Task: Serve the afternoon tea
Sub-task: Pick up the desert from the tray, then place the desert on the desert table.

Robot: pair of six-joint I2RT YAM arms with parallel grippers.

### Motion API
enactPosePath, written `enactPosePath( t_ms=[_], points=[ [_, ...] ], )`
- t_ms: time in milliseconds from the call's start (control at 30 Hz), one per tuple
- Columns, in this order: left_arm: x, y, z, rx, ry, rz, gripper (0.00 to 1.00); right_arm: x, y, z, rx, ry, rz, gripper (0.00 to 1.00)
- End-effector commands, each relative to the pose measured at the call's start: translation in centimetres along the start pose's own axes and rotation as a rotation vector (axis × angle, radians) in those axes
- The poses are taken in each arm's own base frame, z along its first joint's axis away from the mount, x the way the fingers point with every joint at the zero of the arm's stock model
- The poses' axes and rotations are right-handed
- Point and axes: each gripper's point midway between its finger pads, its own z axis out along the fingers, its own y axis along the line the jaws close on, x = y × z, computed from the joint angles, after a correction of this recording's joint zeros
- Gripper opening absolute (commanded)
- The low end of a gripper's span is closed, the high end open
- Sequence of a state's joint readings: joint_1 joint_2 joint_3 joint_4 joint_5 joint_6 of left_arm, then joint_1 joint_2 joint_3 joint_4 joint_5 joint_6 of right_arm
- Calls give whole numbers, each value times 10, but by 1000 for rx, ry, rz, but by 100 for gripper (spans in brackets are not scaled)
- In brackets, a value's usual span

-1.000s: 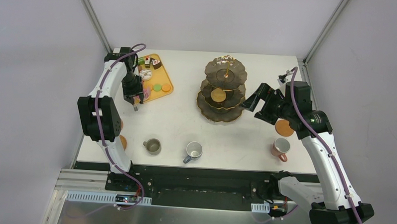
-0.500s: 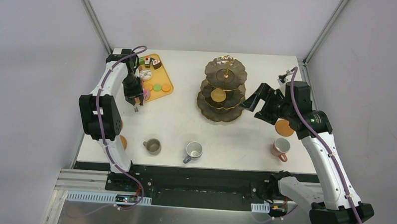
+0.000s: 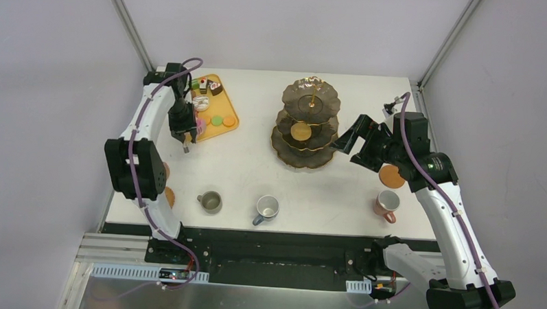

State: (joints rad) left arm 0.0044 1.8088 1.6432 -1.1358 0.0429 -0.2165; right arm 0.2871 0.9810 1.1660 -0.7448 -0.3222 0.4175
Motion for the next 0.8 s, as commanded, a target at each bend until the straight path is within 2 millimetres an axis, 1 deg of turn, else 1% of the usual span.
enactPosePath(
  t_ms=[0, 100, 267, 300, 367, 433, 567, 600, 767],
  points=[
    [12, -8, -72, 25, -169, 61, 10, -6, 8, -5, -31, -31, -18, 99],
    [19, -34, -95, 85, -284, 161, 10, -6, 9, -4, -34, -27, -16, 99],
    [20, -106, -129, 168, -509, 492, 11, -4, 12, -4, -45, -13, -4, 99],
    [19, -118, -134, 180, -541, 547, 11, -4, 12, -4, -46, -12, -1, 99],
    [12, -138, -142, 217, -600, 607, 11, -4, 13, -5, -47, -12, 4, 99],
    [7, -150, -142, 252, -608, 661, 12, -4, 14, -6, -46, -12, 9, 99],
    [0, -169, -131, 268, -548, 750, 10, -6, 15, -9, -39, -21, 10, 99],
    [1, -175, -126, 284, -534, 772, 10, -7, 14, -10, -33, -23, 10, 99],
    [3, -205, -121, 364, -561, 845, 11, -7, 12, -10, -20, -24, 19, 99]
  ],
)
